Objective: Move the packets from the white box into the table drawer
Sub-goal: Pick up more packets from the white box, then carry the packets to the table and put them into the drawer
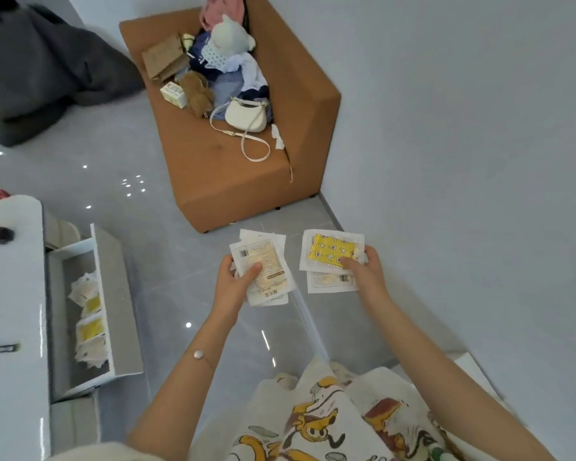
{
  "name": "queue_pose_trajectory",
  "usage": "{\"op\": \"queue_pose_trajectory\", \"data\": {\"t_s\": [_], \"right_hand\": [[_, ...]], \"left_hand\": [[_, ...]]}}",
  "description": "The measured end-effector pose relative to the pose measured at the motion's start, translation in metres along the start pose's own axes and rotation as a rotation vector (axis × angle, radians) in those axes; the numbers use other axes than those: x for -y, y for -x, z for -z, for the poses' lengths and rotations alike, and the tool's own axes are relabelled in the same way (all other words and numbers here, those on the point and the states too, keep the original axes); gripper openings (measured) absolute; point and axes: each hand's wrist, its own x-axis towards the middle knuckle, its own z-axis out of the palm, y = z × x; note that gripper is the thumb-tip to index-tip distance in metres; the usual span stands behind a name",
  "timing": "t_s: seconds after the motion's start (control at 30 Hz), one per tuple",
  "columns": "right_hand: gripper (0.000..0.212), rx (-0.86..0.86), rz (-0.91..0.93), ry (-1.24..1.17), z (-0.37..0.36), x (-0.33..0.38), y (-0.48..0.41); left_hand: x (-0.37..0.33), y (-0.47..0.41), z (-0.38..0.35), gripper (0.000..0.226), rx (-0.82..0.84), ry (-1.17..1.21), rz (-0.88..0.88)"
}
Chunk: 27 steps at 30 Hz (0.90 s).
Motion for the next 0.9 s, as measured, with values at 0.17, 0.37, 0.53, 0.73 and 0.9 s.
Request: {"op": "queue_pose_trajectory", "data": {"t_s": [0.17,0.37,0.53,0.73,0.9], "right_hand": [[0.041,0.167,0.037,0.128,-0.078,0.03,-0.047],[0.035,0.401,0.099,0.314,-0.151,0.069,-0.105],[0.041,0.561,0.121,0.438,-0.201,0.095,-0.137],[0.038,0.772,0.136,0.565,-0.29,0.118,-0.152],[0.035,0.988,0.169,0.633,-0.381,0.11,-0.14]], "left_hand": [[-0.01,-0.042,0.037,0.042,-0.152,0.132,0.017],[-0.038,-0.088,0.065,0.034,-0.374,0.273,0.01],[-0.05,-0.104,0.086,0.044,-0.57,0.398,0.002],[-0.042,-0.098,0.131,0.045,-0.81,0.561,-0.015],[-0.025,-0.093,0.179,0.056,-0.989,0.685,-0.025]]}}
